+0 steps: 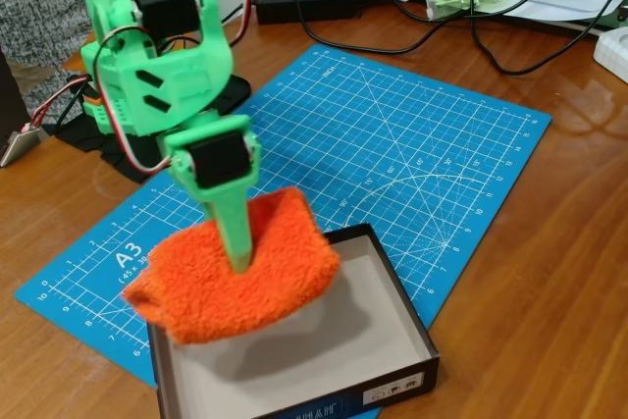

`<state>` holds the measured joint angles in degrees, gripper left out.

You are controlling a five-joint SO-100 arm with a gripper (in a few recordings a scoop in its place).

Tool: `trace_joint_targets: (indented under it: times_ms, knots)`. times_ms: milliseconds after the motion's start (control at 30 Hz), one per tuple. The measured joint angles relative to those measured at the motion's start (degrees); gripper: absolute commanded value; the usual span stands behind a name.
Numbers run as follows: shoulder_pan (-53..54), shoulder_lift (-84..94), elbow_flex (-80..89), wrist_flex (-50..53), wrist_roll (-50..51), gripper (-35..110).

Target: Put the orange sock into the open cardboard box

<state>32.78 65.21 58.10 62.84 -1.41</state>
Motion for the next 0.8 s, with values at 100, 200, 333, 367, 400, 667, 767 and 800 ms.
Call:
trace_joint_targets:
  times_ms: [100,200,333,367,400,667,767,800]
  knots:
    - [-0.62,-0.88,0.09,-0.09,-0.18,0]
    - [-0.09,-1.93,0.09,-0.09,-0.53,0]
    - [-0.70,-2.02,0.00,0.09,-0.18,7]
    - [-0.79,-2.02,0.00,0.09,-0.53,15]
    - [-0.97,-2.02,0.00,0.09,-0.79,18]
    - [-1.93,-2.02,0.00,0.88,-1.32,22]
    - [-1.58,-2.02,-0.44,0.53,-1.32,22]
    - [-1.49,-2.02,-0.44,0.53,-1.32,22]
